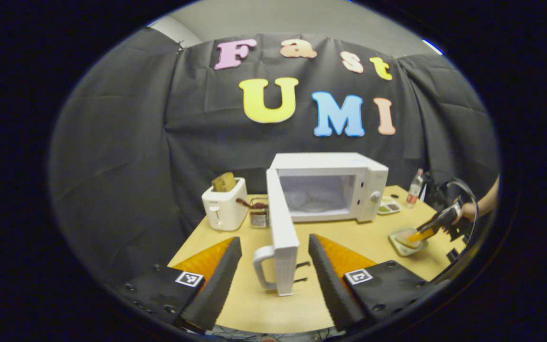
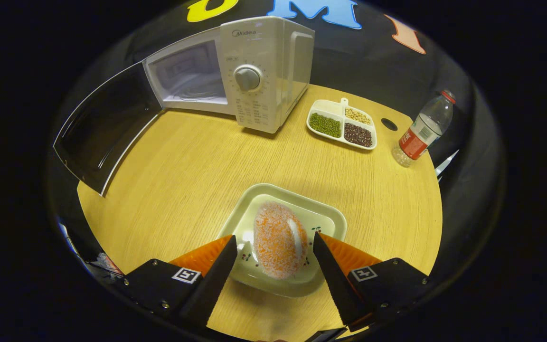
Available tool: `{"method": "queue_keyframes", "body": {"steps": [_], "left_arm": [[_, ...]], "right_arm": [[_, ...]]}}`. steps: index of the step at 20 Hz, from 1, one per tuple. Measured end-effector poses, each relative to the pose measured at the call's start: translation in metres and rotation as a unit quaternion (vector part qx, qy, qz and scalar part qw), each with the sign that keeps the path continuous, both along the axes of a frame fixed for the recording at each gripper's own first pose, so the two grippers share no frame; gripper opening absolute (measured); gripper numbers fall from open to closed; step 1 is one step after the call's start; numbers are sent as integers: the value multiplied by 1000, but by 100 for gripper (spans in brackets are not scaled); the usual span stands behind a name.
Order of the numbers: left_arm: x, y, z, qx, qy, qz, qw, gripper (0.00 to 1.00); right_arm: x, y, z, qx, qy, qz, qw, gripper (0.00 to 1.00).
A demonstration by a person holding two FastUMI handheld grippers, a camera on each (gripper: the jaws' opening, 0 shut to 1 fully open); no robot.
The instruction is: Open the microwave oven with the left hand, put the food in, and close the microwave oven.
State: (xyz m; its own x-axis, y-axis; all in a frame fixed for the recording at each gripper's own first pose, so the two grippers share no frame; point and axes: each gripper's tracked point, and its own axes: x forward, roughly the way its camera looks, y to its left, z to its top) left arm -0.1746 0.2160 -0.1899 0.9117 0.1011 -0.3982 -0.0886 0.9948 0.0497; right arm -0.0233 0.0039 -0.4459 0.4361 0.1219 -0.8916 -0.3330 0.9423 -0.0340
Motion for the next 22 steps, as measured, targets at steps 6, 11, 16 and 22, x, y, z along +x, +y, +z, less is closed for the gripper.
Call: {"method": "queue_keyframes", "body": {"steps": [6,11,16,22], "left_arm": [[58,-79,107,2,-104,-33,994,100],[81,-111,144,-26,-147,-34,988,99],[95,-119,158,-42,-166,-9,985,96],[105,-116,182,-3,-179,-5,984,97]], "right_arm": [[2,-3,-15,16,17,1,1000,95],[5,-7,2,-13,-15,47,999,61],[16,6,51,-36,-96,124,987,61],[43,37,119,-70,-221,189,954,61]]}}
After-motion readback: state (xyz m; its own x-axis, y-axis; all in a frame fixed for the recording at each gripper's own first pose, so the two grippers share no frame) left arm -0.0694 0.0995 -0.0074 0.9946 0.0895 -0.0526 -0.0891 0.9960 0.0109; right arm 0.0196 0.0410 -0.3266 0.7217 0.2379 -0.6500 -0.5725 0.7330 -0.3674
